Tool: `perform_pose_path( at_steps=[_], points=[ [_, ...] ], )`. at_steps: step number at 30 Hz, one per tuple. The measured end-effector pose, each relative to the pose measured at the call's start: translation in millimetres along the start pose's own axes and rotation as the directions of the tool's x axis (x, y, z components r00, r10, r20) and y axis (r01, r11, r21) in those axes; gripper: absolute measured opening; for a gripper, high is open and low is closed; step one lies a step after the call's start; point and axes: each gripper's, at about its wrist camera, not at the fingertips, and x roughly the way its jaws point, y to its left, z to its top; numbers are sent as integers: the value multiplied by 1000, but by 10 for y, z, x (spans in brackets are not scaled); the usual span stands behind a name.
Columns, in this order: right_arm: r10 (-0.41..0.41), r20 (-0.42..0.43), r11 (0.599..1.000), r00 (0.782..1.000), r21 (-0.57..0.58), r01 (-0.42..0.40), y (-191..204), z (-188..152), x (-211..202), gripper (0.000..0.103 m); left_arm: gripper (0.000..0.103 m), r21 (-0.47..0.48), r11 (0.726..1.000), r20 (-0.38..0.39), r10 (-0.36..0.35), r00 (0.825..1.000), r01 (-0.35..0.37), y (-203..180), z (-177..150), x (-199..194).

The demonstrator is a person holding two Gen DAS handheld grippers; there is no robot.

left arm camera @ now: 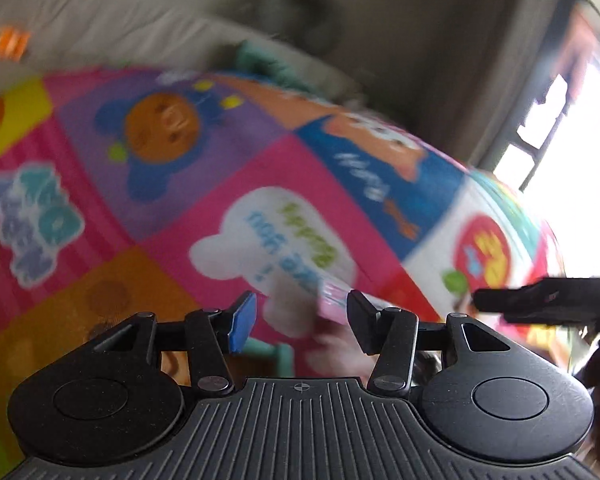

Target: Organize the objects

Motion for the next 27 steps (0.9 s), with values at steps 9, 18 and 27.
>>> perform_pose_path(
  at_steps=[9,18,27],
  points=[
    [-112,-97,990,989,-93,103,285,256,1161,42,53,-82,994,-64,-72,995,67,338,-189,119],
    [59,-246,973,968,-202,-111,540,-503,593,41,46,-143,980,-132,-155,979,136,380,-397,32],
    [154,-314,940,937,-246,-236,342,-1499,-391,42,46,-99,962,-256,-272,927,255,4,-772,-8]
  ],
)
